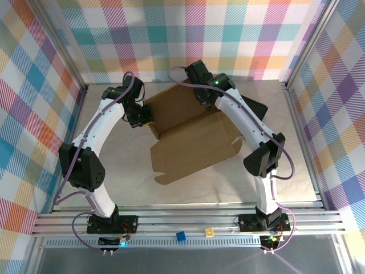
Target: Fold the paper box
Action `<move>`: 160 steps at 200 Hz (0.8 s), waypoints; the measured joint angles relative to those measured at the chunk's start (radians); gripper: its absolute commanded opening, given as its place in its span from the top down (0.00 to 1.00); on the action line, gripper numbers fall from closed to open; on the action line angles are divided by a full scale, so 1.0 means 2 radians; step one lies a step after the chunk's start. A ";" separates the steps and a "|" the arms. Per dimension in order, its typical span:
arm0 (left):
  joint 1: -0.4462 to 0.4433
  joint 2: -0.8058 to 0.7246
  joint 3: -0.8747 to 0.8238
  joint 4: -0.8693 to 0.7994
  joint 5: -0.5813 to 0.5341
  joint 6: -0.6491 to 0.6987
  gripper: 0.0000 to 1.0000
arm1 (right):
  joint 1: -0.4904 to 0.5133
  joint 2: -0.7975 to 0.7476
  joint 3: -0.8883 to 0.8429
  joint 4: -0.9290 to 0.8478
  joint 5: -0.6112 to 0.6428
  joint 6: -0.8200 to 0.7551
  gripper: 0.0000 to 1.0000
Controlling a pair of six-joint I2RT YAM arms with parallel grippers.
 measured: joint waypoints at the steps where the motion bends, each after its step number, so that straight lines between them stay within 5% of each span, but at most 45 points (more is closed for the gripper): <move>1: 0.000 0.000 0.000 0.000 0.000 0.000 1.00 | 0.000 0.000 0.000 0.000 0.000 0.000 1.00; 160: 0.000 0.001 0.006 -0.026 0.006 0.002 1.00 | 0.003 0.001 0.000 -0.028 -0.016 0.023 1.00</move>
